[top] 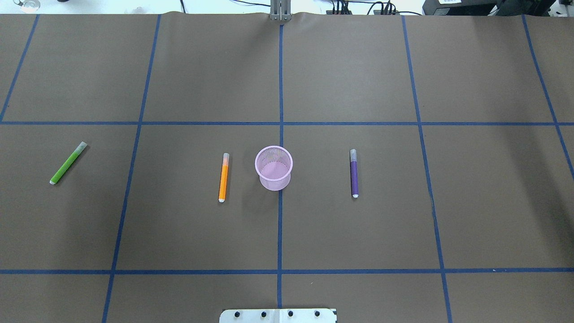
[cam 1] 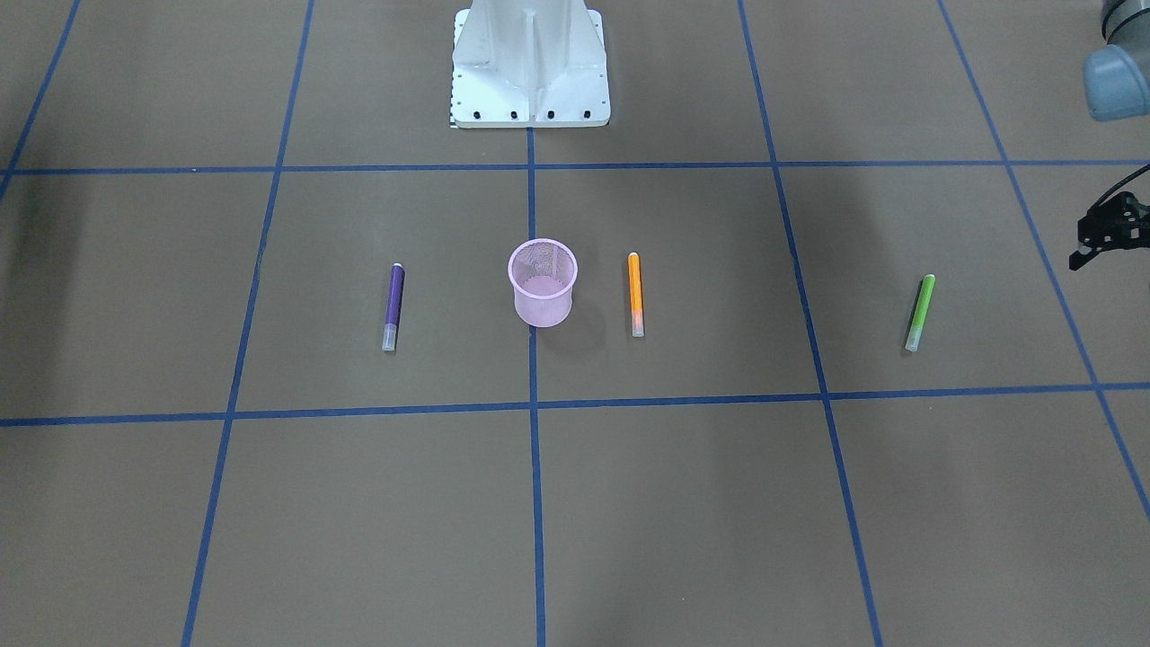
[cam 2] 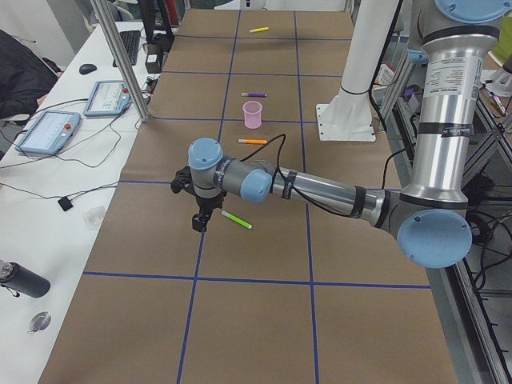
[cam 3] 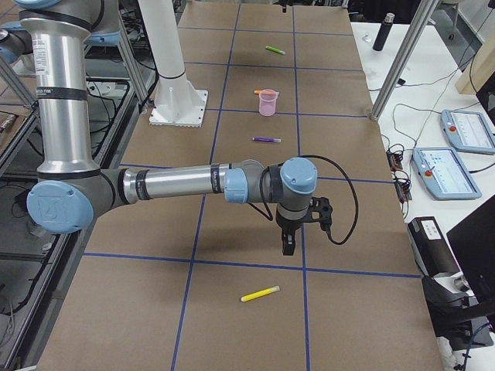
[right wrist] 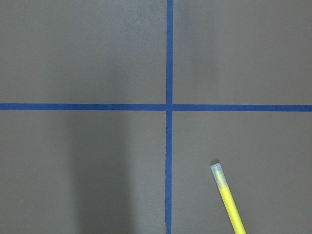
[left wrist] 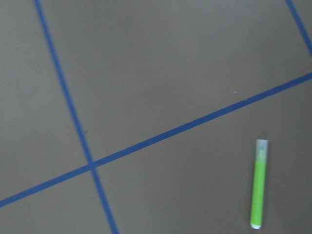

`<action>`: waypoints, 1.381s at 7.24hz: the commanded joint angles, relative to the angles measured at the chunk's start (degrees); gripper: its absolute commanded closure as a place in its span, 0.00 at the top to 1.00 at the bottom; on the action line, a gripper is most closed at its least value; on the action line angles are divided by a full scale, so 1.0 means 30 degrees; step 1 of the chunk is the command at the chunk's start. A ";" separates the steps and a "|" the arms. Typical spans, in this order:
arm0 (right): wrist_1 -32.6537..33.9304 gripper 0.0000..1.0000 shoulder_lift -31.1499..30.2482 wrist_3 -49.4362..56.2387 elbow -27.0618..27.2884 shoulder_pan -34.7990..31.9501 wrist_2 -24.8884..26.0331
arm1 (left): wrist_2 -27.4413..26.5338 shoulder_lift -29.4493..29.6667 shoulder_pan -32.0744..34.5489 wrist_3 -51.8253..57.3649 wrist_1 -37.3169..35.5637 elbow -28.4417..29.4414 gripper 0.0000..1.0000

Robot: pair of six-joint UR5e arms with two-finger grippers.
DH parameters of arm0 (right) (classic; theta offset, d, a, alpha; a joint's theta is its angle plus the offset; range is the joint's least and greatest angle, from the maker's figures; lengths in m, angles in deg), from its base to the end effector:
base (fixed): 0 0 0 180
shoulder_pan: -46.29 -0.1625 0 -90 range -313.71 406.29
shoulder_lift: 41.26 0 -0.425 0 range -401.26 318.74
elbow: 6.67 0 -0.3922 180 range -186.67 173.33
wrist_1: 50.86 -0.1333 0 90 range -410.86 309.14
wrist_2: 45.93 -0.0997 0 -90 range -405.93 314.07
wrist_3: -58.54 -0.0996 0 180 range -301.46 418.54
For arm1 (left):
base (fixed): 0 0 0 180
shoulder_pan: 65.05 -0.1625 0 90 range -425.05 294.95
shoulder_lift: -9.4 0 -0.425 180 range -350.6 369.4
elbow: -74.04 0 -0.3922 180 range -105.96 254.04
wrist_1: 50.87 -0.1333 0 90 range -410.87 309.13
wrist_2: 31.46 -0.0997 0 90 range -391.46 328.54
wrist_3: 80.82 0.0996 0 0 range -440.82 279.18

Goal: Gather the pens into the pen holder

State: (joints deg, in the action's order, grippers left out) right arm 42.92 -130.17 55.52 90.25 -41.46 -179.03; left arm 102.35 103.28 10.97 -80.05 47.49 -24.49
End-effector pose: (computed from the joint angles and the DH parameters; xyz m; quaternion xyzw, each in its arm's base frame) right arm 0.0455 -0.5034 0.5979 0.0174 -0.3683 -0.0073 0.9295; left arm 0.0657 -0.5303 0.5341 0.1239 0.3838 0.1838 0.8964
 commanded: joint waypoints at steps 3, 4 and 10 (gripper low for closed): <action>-0.1315 1.00 -0.0248 0.0010 -0.0339 0.0334 -0.0547 | -0.0187 0.0141 -0.3711 -0.7186 0.4318 0.1809 1.00; -0.1348 1.00 -0.0248 0.0040 -0.0313 0.0363 -0.0547 | -0.0304 0.0402 -0.4009 -0.7430 0.4797 0.2050 1.00; -0.1261 1.00 -0.0218 -0.0019 -0.0224 0.0363 -0.0693 | -0.1298 0.1958 -0.6060 -0.7491 0.4947 0.4249 1.00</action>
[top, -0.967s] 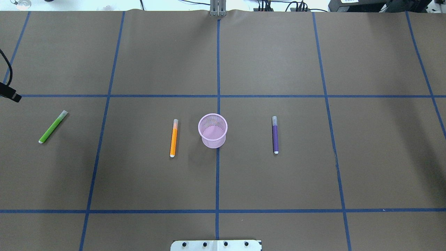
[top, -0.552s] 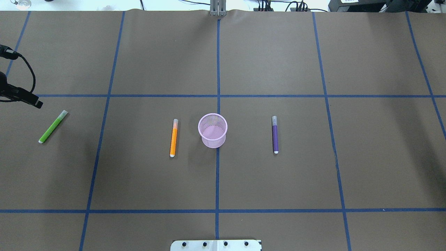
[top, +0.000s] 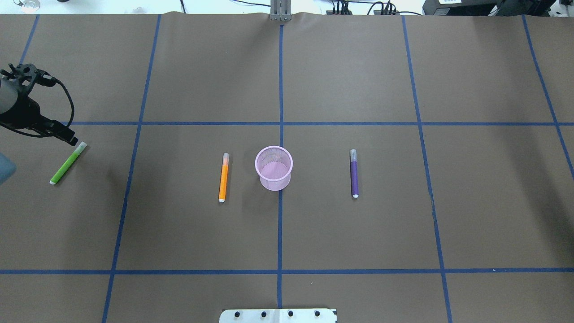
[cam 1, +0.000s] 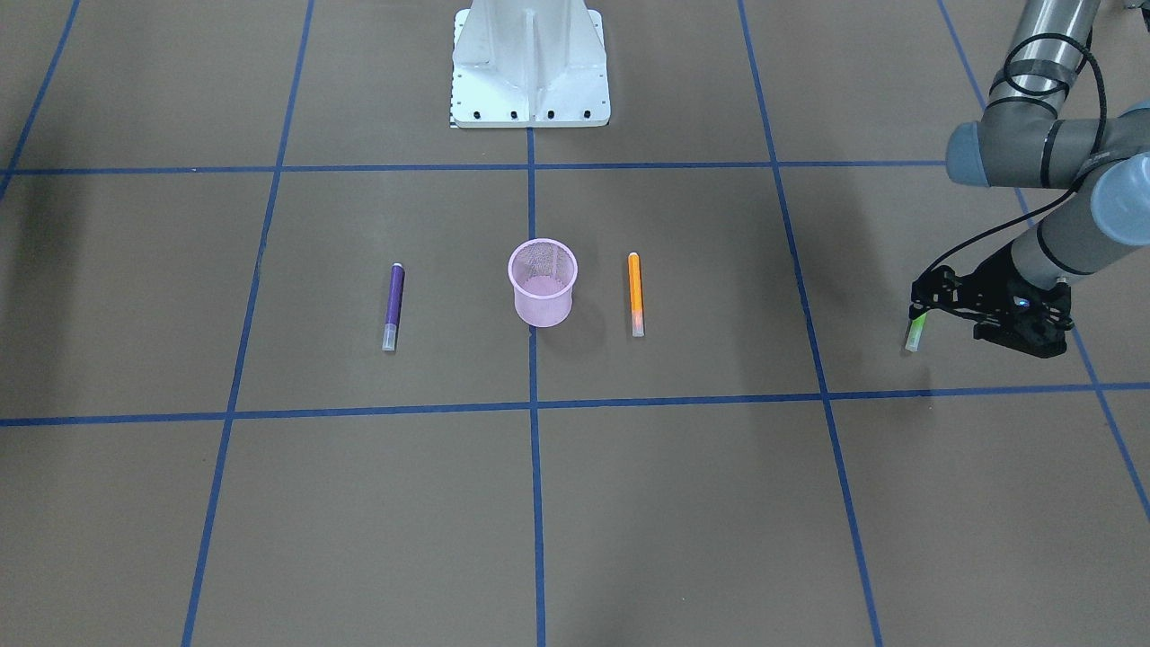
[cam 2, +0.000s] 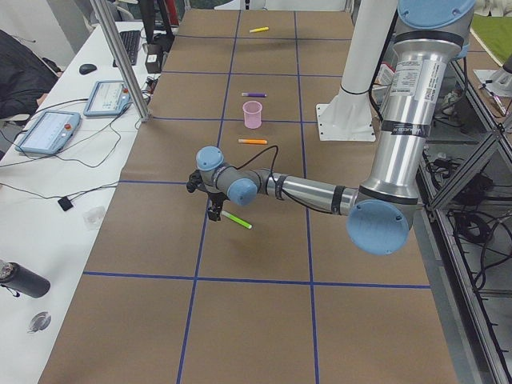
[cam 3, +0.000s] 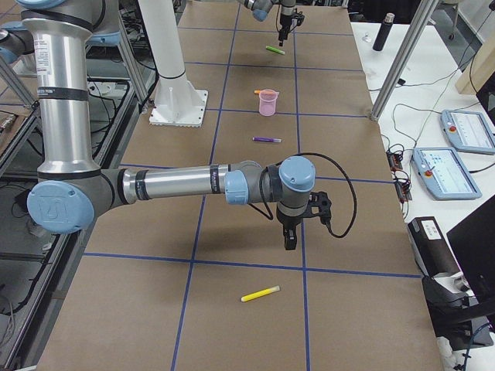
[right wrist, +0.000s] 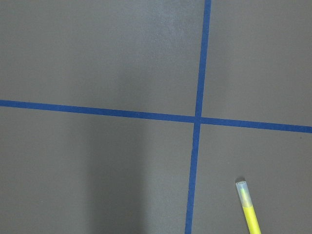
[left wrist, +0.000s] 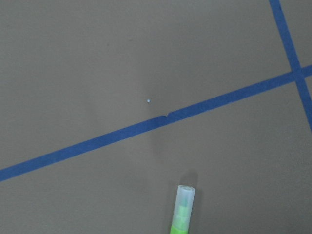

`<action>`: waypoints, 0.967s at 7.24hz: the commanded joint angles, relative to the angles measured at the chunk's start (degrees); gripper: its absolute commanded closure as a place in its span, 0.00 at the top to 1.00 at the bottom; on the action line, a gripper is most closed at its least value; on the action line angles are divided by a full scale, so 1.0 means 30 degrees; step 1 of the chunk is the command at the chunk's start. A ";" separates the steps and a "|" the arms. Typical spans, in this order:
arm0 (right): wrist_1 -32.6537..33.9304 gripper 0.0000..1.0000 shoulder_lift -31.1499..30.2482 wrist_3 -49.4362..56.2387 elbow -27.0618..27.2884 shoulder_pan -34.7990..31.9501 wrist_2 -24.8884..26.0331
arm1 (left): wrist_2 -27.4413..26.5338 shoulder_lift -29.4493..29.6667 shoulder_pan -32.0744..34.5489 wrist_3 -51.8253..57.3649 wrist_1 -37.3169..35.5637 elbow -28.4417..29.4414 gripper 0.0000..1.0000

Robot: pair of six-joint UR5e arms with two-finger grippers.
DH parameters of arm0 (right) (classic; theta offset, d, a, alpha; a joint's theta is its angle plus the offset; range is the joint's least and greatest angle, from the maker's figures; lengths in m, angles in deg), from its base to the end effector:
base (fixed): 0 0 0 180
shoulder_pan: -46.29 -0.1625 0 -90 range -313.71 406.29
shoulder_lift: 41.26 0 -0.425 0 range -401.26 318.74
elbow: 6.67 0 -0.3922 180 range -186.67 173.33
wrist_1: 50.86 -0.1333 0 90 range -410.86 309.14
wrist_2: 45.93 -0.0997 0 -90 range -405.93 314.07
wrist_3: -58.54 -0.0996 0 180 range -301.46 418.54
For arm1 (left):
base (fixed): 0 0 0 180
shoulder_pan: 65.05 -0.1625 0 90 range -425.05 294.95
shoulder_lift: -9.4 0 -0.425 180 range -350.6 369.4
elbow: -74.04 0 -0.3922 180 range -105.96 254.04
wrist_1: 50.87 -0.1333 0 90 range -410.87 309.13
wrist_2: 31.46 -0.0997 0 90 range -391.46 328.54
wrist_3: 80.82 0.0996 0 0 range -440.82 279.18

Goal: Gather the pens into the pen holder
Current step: 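Lower the left gripper onto the green marker and close on it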

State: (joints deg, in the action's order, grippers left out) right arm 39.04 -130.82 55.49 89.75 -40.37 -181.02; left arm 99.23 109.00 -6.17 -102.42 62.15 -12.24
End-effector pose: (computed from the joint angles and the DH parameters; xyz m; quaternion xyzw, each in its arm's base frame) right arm 0.0335 -0.5029 0.5984 0.0346 -0.3852 -0.0256 0.9218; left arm 0.2437 -0.5360 0.5593 0.0602 0.4056 0.1618 0.8976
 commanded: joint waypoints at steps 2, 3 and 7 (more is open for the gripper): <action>0.0064 1.00 0.0028 -0.0010 -0.0089 0.0000 -0.0553 | -0.0963 0.0052 -0.0817 -0.0413 0.0121 0.0257 0.99; 0.0065 1.00 0.0029 -0.0010 -0.0089 0.0029 -0.0672 | -0.0965 0.0052 -0.0964 -0.0444 0.0121 0.0373 0.98; 0.0123 1.00 0.0146 -0.0068 -0.0119 0.0146 -0.0615 | -0.0965 -0.0123 -0.1258 -0.0767 0.0121 0.0374 0.78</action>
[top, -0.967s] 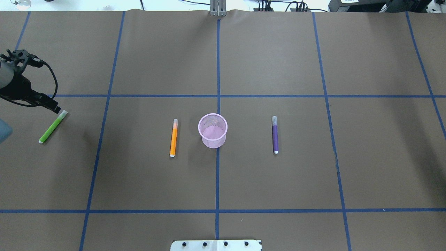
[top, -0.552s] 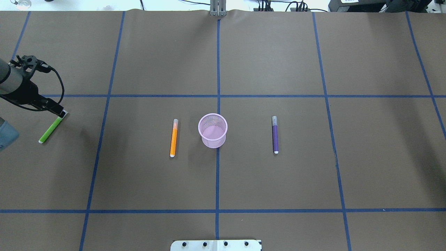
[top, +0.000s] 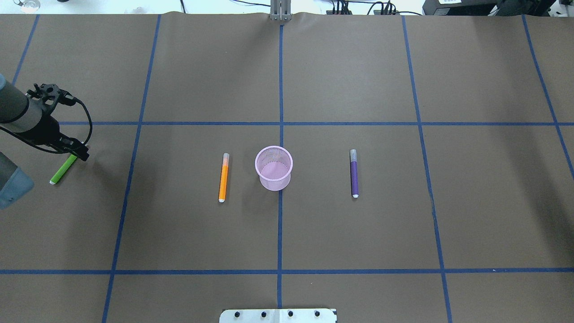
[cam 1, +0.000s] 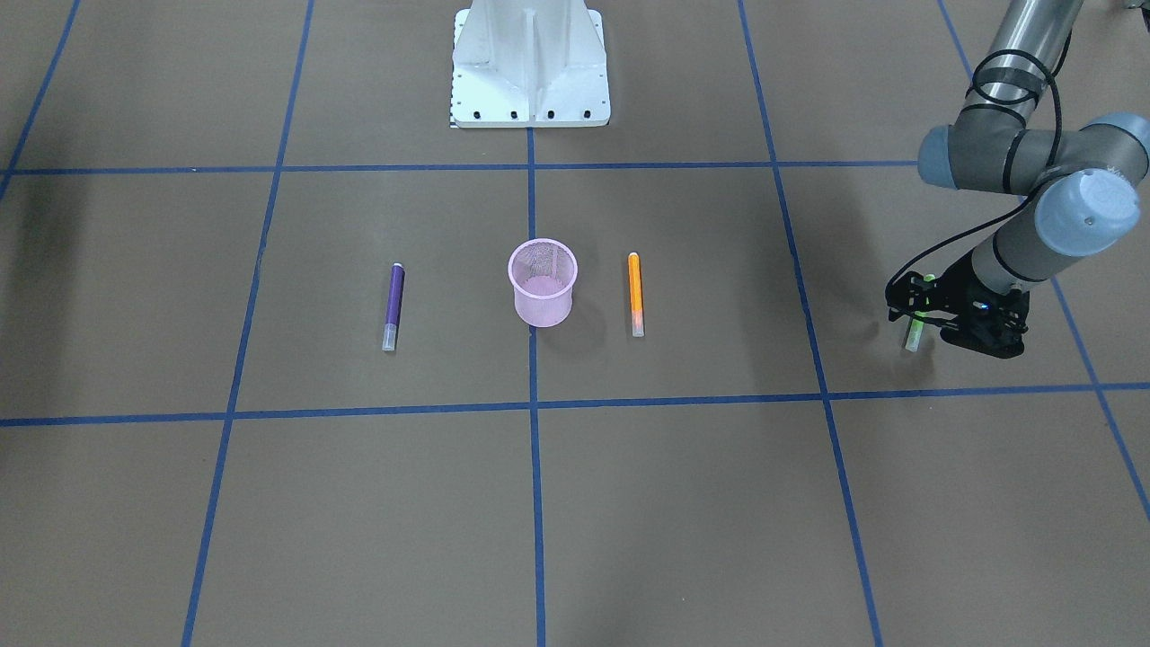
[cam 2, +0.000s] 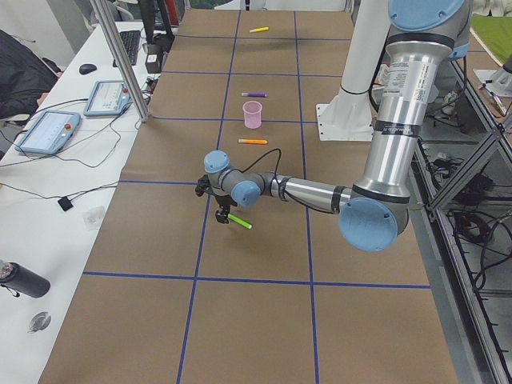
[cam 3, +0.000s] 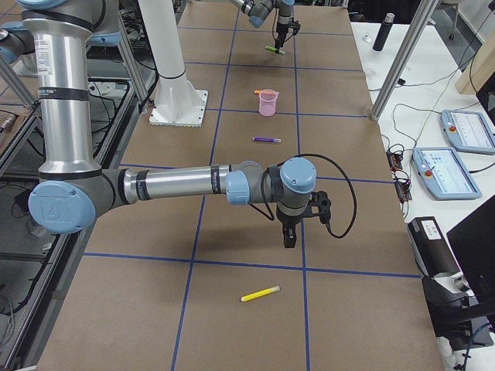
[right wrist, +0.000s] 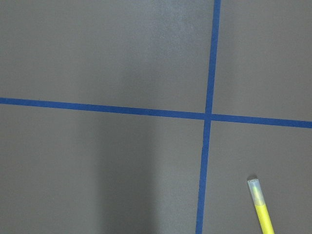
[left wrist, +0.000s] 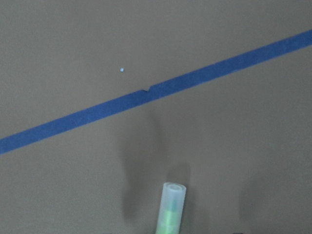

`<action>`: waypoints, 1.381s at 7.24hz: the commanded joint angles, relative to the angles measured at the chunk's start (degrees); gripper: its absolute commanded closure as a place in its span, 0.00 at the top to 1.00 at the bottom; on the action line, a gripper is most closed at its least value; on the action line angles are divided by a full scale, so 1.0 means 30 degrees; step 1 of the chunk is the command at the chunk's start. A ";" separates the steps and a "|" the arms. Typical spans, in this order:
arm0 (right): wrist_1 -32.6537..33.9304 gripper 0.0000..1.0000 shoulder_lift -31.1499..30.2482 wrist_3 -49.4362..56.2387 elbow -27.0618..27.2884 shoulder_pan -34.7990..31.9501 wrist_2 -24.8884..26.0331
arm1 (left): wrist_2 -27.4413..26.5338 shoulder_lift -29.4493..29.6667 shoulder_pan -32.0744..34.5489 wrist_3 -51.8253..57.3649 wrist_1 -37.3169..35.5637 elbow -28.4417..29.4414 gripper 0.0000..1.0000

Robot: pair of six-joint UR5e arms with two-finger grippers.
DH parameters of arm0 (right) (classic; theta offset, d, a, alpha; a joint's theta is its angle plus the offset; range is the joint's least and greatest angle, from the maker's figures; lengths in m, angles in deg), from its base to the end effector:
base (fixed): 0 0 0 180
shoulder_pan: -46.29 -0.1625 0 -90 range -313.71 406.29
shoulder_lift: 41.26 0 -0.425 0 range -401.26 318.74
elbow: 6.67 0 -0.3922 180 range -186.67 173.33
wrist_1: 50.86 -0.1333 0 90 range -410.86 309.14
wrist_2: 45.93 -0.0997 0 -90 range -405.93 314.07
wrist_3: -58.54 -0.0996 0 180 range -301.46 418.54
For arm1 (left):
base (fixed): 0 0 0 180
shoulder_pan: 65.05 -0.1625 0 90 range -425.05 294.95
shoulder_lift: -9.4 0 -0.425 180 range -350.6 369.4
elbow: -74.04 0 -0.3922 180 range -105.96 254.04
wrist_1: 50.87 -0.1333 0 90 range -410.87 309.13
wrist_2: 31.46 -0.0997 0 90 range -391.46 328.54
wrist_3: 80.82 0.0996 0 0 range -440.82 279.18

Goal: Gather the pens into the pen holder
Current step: 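Lower the left gripper onto the green marker and close on it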

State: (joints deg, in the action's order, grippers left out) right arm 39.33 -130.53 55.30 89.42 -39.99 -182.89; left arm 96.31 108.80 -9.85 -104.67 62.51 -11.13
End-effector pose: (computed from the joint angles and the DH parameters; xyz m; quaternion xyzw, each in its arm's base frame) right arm 0.0278 -0.5046 0.5969 0.0288 -0.4002 -0.0269 0.9156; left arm 0.2747 -0.5219 0.5734 0.0454 0.3858 0.1654 0.9065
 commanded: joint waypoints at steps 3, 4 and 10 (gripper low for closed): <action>0.0052 1.00 0.0076 -0.0005 -0.0006 0.0020 0.0038 | 0.0008 -0.0089 -0.0031 -0.0017 0.0000 0.0089 0.60; 0.0053 1.00 0.0105 -0.0005 -0.0035 0.0020 0.0067 | 0.0008 -0.0089 -0.0118 -0.0017 0.0000 0.0119 0.60; -0.0006 1.00 0.0222 -0.0005 -0.0386 0.0254 0.0097 | -0.0021 -0.0147 -0.0177 0.0012 -0.0029 0.0003 0.00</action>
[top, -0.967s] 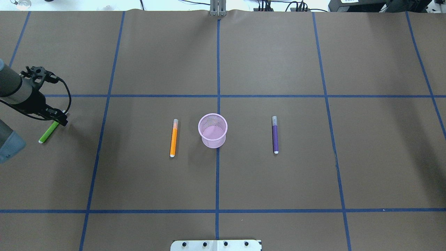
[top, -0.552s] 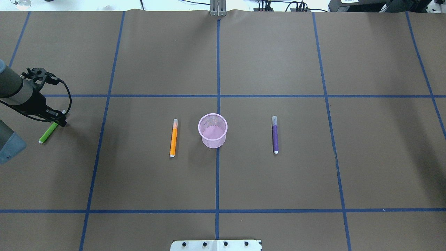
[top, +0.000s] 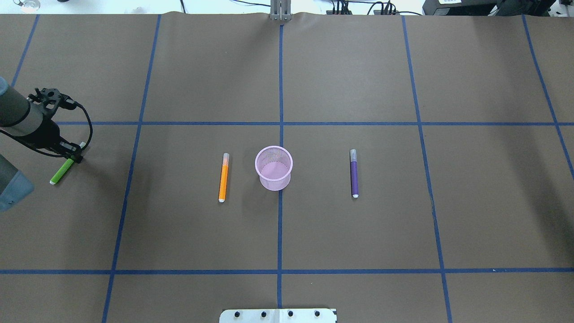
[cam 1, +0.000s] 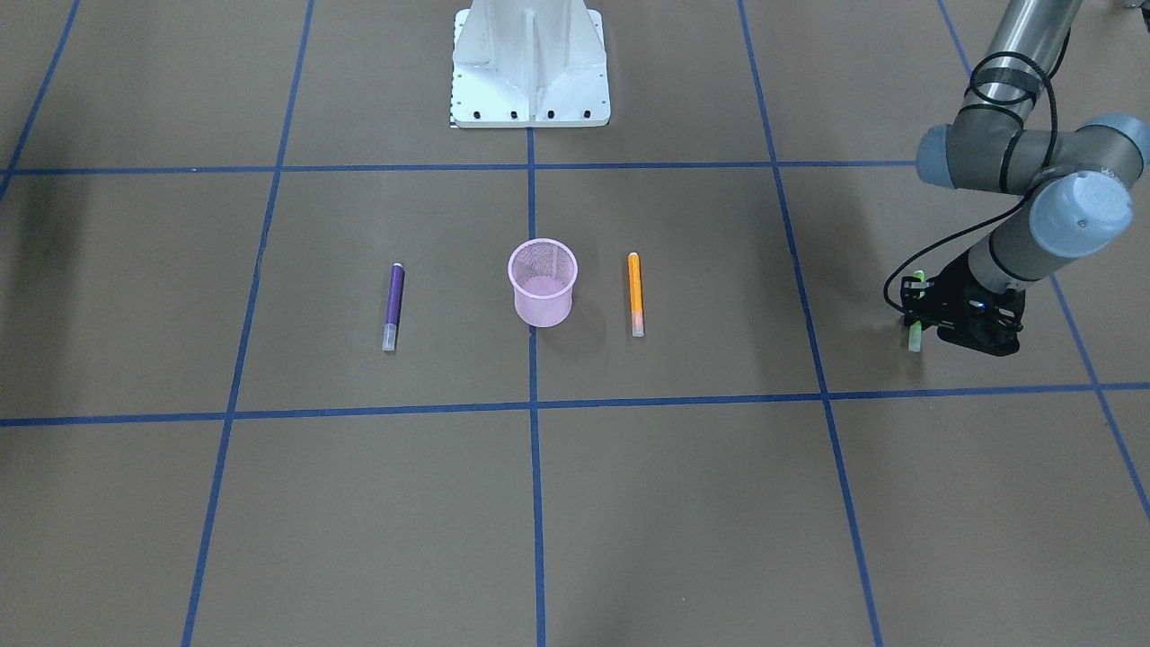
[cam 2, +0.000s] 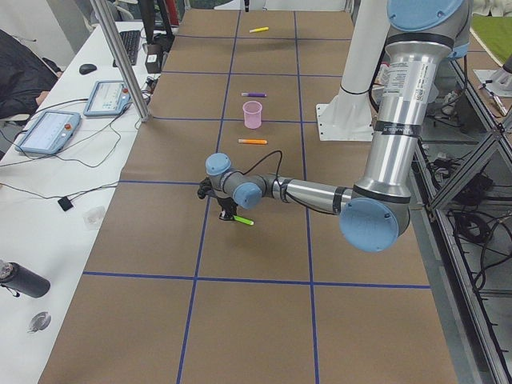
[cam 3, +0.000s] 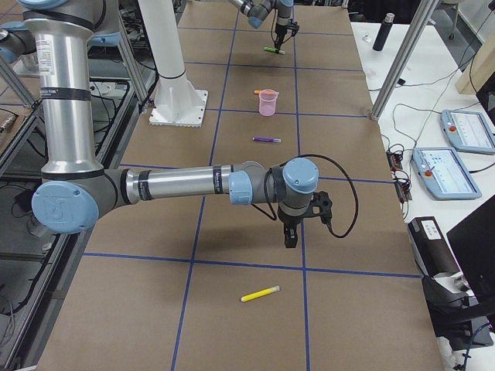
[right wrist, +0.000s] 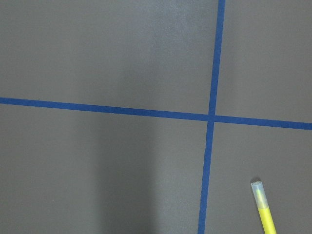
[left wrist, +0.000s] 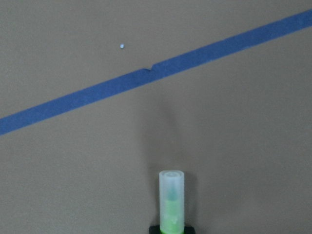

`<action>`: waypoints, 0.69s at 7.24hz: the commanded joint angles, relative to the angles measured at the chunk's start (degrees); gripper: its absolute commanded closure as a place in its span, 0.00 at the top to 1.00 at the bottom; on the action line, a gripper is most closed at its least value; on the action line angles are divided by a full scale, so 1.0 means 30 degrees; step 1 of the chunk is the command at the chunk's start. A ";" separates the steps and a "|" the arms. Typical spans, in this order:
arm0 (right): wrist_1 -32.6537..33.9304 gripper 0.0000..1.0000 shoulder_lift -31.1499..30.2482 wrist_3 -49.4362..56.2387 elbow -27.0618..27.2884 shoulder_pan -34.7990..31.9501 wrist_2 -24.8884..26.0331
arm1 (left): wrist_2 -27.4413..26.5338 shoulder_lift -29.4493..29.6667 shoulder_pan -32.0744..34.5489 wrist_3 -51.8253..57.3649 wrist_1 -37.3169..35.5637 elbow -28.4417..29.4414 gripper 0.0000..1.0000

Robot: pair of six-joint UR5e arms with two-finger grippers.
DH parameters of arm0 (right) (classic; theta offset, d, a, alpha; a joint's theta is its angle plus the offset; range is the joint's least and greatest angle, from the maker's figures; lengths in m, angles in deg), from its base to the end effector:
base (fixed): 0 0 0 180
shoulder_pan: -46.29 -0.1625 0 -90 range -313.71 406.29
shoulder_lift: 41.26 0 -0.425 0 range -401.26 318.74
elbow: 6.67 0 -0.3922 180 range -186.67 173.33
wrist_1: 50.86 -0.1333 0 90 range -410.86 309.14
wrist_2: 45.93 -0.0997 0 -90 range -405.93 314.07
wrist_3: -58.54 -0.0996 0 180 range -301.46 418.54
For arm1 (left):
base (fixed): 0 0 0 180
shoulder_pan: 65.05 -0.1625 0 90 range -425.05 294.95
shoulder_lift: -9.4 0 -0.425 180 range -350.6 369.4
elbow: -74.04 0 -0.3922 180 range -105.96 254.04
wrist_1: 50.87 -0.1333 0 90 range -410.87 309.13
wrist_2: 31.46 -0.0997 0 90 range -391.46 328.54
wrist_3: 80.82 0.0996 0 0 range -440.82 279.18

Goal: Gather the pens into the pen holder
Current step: 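Lower the left gripper onto the green marker and close on it, then lift the green marker upright with the left gripper toward the cup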

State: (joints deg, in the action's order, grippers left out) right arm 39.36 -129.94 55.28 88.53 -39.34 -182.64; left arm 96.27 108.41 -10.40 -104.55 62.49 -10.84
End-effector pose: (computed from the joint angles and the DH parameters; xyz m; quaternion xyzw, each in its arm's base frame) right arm 0.0221 -0.5092 0.5998 0.0240 -0.3983 -0.0307 0.9164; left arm 0.2780 -0.5170 0.5800 0.0390 0.3833 0.1689 0.9072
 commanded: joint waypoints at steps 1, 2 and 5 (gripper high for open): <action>-0.0044 1.00 0.0056 0.0000 -0.0064 0.0065 0.0013 | -0.0007 -0.0044 0.0063 -0.0173 -0.0022 -0.1138 0.00; -0.0044 1.00 0.0115 0.0029 -0.0063 0.0066 0.0100 | -0.0036 0.0014 0.0412 -0.0609 -0.0167 -0.3121 0.00; -0.0161 1.00 -0.0031 0.0205 -0.0561 0.0182 -0.0017 | -0.2251 0.2697 0.1968 -0.3789 -0.0168 -0.5013 0.00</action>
State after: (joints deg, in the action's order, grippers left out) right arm 38.97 -129.85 55.69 87.30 -38.96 -182.63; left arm 93.22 112.16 -5.45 -110.67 61.95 -23.91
